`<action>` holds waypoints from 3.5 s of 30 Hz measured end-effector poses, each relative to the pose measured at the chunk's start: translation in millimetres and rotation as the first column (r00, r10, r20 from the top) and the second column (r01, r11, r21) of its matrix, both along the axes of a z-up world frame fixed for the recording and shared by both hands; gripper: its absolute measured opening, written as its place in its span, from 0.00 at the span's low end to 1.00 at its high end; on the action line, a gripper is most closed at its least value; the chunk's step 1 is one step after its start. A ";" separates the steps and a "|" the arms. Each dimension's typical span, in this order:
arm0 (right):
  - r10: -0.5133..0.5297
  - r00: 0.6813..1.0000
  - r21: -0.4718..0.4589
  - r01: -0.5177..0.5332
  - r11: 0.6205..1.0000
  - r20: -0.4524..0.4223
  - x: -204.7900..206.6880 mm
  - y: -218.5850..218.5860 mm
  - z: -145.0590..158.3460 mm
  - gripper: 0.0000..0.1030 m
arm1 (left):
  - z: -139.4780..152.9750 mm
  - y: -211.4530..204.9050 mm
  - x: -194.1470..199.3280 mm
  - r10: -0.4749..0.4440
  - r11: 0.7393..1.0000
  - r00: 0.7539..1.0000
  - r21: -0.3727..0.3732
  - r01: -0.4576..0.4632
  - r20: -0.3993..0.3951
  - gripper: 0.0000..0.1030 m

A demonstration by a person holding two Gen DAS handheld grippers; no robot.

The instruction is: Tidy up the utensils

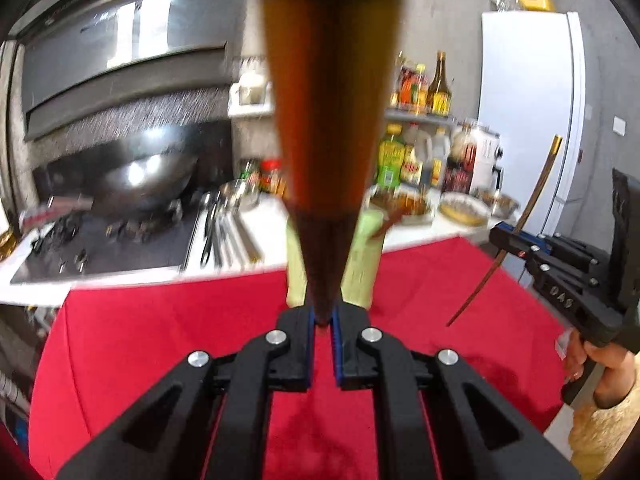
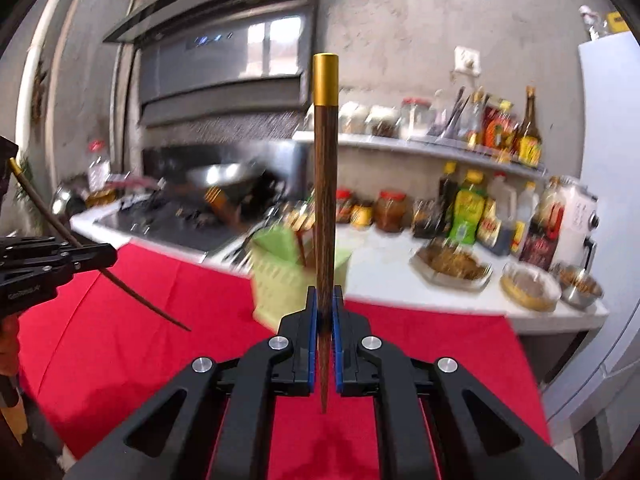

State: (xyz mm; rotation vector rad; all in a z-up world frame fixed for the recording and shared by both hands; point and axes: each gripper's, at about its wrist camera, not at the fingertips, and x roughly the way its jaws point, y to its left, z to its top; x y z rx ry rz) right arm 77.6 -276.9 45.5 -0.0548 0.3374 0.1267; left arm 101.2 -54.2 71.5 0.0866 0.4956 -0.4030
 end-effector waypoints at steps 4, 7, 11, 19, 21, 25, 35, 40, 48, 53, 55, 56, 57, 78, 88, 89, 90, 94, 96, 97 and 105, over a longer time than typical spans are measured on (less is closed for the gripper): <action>-0.005 0.996 -0.002 0.005 1.000 0.092 34.2 -7.9 38.6 0.06 | 41.2 -24.7 31.6 -0.029 0.999 0.996 -0.013 0.031 0.083 0.06; 0.010 0.989 0.004 -0.011 1.000 0.146 58.5 -8.6 61.8 0.06 | 62.4 -42.1 67.0 -0.024 1.000 0.994 -0.012 0.025 0.105 0.06; 0.048 0.985 0.017 -0.052 0.999 0.168 91.5 -2.2 69.0 0.06 | 57.8 -57.3 122.4 -0.024 1.000 0.999 -0.008 0.025 0.037 0.06; 0.097 0.995 0.048 -0.097 0.994 0.022 144.4 7.1 10.4 0.06 | -6.3 -70.3 185.4 -0.027 0.998 0.990 0.057 0.035 -0.138 0.06; 0.096 0.995 0.045 -0.096 0.994 -0.011 149.4 9.2 -1.5 0.07 | -15.4 -72.8 190.2 -0.031 0.996 0.987 0.075 0.043 -0.155 0.06; 0.105 0.994 0.060 -0.102 0.993 -0.037 152.6 10.3 -3.6 0.09 | -21.4 -72.7 196.6 -0.034 0.996 0.981 0.073 0.048 -0.190 0.06; 0.065 0.996 0.044 -0.068 0.997 0.062 105.5 0.2 51.1 0.45 | 41.9 -54.3 145.4 0.001 1.000 1.000 0.025 -0.001 -0.020 0.31; 0.040 0.996 0.043 -0.044 0.998 0.080 52.8 -5.8 70.1 0.45 | 64.3 -33.6 84.1 0.092 0.995 0.993 0.031 -0.095 0.067 0.41; 0.009 1.000 0.050 -0.008 0.999 -0.017 -36.1 0.4 30.5 0.86 | 15.6 1.5 -13.8 0.178 0.982 0.984 0.065 -0.179 0.022 0.81; -0.010 0.995 0.065 0.016 0.998 -0.097 -75.9 6.6 1.5 0.90 | -14.4 14.2 -55.4 0.202 0.977 0.979 0.077 -0.201 -0.002 0.94; -0.021 0.986 0.045 0.029 0.999 -0.164 -87.5 11.8 -10.0 0.95 | -22.7 17.8 -67.5 0.208 0.975 0.978 0.080 -0.206 -0.019 0.94; -0.031 0.983 0.029 0.037 0.999 -0.181 -92.4 14.5 -13.4 0.94 | -26.7 19.2 -73.8 0.211 0.975 0.977 0.080 -0.208 -0.029 0.94; -0.037 0.982 0.016 0.041 0.999 -0.187 -96.9 17.0 -15.8 0.94 | -30.2 20.7 -79.9 0.214 0.974 0.976 0.080 -0.211 -0.037 0.94; -0.167 0.959 -0.061 0.157 0.986 -0.231 -157.2 12.2 -17.3 0.95 | -41.6 31.6 -143.3 0.295 0.952 0.951 0.116 -0.284 -0.091 0.94; -0.160 0.955 -0.041 0.154 0.987 -0.248 -154.0 7.7 -22.4 0.95 | -37.7 32.3 -141.2 0.303 0.951 0.948 0.101 -0.293 -0.094 0.94; -0.159 0.956 -0.039 0.154 0.987 -0.247 -153.8 7.6 -22.5 0.95 | -37.4 32.0 -141.1 0.303 0.950 0.948 0.102 -0.294 -0.093 0.94; -0.159 0.956 -0.038 0.155 0.987 -0.247 -153.3 7.1 -22.3 0.95 | -37.2 31.7 -140.9 0.303 0.950 0.948 0.104 -0.294 -0.091 0.94; -0.159 0.955 -0.035 0.155 0.987 -0.249 -152.2 6.6 -22.8 0.95 | -37.0 31.7 -140.7 0.304 0.950 0.948 0.106 -0.295 -0.090 0.94; -0.159 0.955 -0.035 0.155 0.987 -0.249 -151.9 6.6 -23.1 0.95 | -37.0 31.5 -140.8 0.306 0.949 0.947 0.107 -0.297 -0.092 0.94; -0.159 0.955 -0.035 0.155 0.987 -0.250 -152.0 6.3 -23.7 0.95 | -37.3 31.8 -139.7 0.306 0.949 0.947 0.107 -0.296 -0.094 0.94; -0.158 0.955 -0.033 0.154 0.987 -0.252 -151.4 6.3 -24.2 0.95 | -38.5 32.9 -137.2 0.305 0.949 0.947 0.111 -0.294 -0.098 0.94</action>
